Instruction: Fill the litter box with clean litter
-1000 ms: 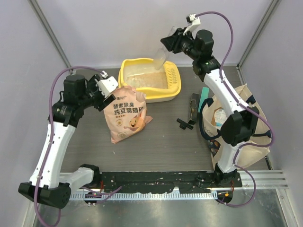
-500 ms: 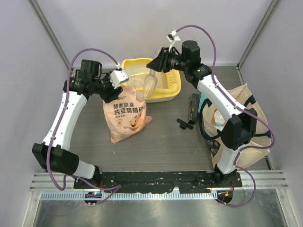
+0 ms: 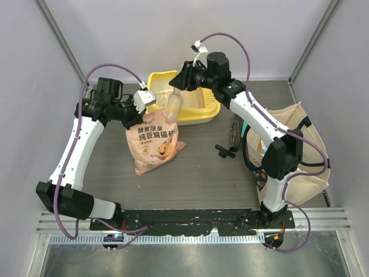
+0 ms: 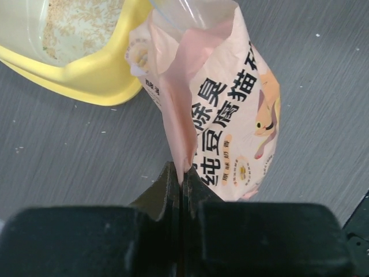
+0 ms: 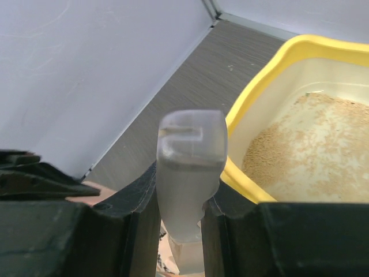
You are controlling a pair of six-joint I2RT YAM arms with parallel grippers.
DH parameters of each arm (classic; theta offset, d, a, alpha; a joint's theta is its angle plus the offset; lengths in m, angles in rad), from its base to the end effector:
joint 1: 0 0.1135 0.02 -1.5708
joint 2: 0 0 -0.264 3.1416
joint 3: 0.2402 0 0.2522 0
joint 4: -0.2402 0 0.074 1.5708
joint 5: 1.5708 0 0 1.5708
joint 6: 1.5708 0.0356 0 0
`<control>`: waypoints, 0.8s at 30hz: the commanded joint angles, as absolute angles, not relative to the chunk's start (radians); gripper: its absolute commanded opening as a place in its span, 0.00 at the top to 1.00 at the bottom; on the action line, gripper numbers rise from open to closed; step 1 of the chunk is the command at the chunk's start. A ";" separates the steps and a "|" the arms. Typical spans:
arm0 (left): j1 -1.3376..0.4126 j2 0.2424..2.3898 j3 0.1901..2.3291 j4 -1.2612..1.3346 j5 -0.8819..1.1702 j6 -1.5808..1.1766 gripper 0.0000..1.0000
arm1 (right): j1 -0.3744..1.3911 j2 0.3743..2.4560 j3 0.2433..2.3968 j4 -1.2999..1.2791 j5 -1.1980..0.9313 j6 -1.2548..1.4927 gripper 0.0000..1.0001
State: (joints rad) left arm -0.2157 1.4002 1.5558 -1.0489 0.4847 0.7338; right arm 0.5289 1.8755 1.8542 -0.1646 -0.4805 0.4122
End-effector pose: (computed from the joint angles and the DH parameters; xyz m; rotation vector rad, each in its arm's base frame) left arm 0.2641 -0.0749 0.3887 1.2559 1.9960 -0.3494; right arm 0.3795 0.2408 0.4006 -0.4785 1.8074 1.0891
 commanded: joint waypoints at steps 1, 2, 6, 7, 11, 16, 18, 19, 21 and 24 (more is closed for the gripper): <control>-0.221 1.329 1.513 -1.054 0.520 0.651 1.00 | 0.541 1.879 1.922 -0.167 -0.341 0.350 0.99; -0.221 1.319 1.506 -1.031 0.517 0.635 1.00 | 0.540 1.885 1.925 -0.176 -0.330 0.345 0.99; -0.219 1.255 1.471 -0.951 0.525 0.536 1.00 | 0.551 1.896 1.931 -0.196 -0.290 0.339 0.99; -0.221 1.223 1.447 -0.928 0.526 0.496 1.00 | 0.557 1.899 1.934 -0.201 -0.287 0.337 0.99; -0.221 1.140 1.373 -0.797 0.560 0.416 1.00 | 0.604 1.919 1.930 -0.206 -0.262 0.348 0.99; -0.219 1.085 1.289 -0.686 0.569 0.289 1.00 | 0.635 1.922 1.904 -0.277 -0.106 0.466 0.99; -0.219 1.062 1.263 -0.611 0.558 0.212 1.00 | 0.662 1.898 1.832 -0.270 0.028 0.465 0.99; -0.221 1.054 1.237 -0.580 0.551 0.183 1.00 | 0.675 1.873 1.804 -0.246 0.075 0.460 0.99; -0.221 1.045 1.217 -0.497 0.543 0.102 1.00 | 0.715 1.850 1.726 -0.209 0.132 0.437 0.99; -0.221 1.051 1.210 -0.442 0.528 0.026 1.00 | 0.756 1.798 1.587 -0.083 0.201 0.381 0.99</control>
